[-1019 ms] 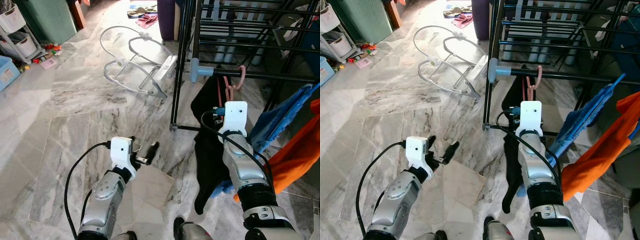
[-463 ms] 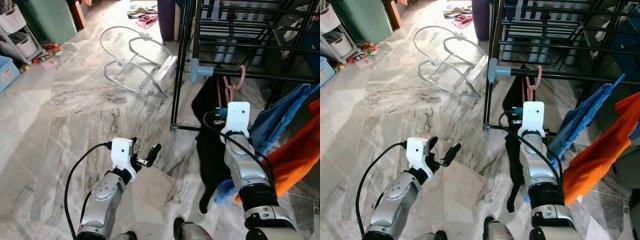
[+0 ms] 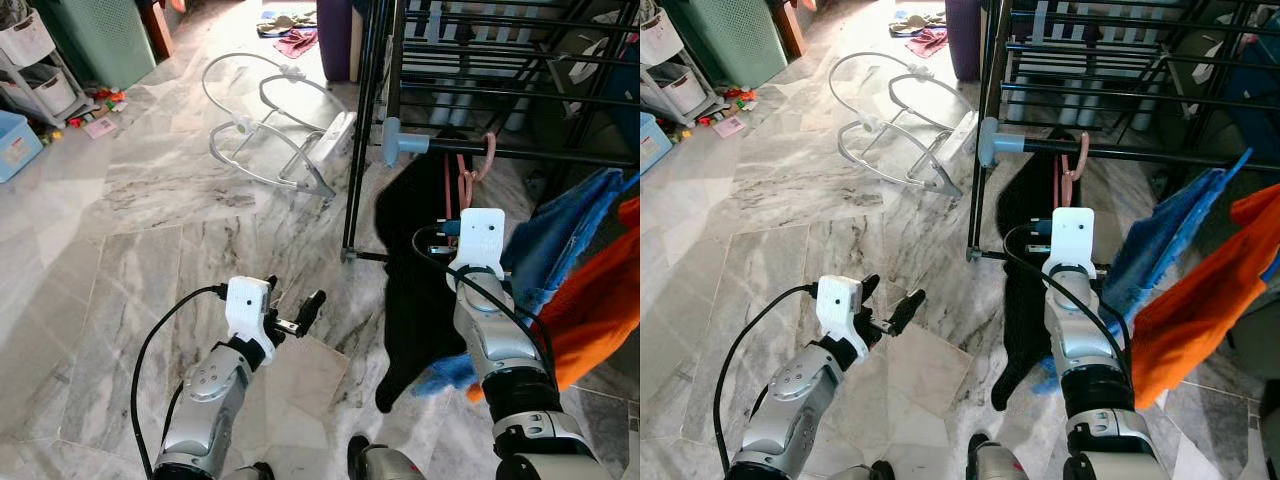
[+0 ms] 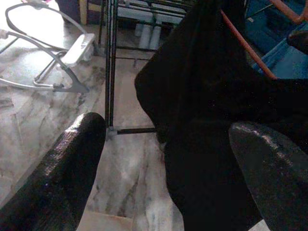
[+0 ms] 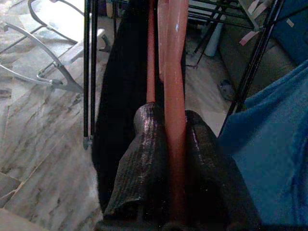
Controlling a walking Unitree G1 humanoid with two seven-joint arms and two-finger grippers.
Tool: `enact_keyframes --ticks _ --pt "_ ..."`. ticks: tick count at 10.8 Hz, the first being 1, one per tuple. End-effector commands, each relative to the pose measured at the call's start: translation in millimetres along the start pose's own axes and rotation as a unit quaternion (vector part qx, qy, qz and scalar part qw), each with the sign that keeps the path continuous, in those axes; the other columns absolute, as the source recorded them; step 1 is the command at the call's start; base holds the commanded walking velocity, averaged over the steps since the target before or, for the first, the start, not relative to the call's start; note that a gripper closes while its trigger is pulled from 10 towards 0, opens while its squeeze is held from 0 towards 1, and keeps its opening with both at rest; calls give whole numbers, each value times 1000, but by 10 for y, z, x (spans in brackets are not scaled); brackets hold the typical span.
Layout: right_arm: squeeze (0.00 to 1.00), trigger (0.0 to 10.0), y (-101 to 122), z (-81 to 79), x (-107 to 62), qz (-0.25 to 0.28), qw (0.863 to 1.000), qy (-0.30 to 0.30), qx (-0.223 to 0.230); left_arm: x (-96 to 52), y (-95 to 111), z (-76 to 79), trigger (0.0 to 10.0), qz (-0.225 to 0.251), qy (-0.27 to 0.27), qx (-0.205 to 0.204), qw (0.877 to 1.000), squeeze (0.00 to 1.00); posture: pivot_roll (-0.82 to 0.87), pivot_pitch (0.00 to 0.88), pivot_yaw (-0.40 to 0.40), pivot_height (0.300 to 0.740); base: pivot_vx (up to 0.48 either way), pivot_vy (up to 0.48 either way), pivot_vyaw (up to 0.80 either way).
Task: Hang hanger
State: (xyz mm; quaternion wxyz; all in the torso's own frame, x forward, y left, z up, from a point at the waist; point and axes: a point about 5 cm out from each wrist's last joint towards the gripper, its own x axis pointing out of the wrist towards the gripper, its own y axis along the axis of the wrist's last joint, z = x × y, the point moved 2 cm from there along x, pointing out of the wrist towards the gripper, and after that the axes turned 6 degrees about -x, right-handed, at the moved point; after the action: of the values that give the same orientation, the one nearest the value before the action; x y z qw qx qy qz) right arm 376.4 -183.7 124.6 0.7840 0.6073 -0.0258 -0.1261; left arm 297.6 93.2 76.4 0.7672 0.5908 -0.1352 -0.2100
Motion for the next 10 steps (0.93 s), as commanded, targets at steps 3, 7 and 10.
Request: enact_keyframes --ticks 3,7,10 --pt "0 0 -91 25 6 -24 1000 0 3 -35 -79 6 10000 -18 -2 4 1000 0 -171 198 36 740 0 0 0" --pt "0 0 78 53 -60 37 999 7 3 -30 -75 8 10000 -17 -1 8 1000 0 -169 196 35 740 0 0 0" --pt "0 9059 265 117 -236 125 992 5 9 -27 -55 -11 10000 -14 2 12 1000 0 -176 195 47 740 0 0 0"
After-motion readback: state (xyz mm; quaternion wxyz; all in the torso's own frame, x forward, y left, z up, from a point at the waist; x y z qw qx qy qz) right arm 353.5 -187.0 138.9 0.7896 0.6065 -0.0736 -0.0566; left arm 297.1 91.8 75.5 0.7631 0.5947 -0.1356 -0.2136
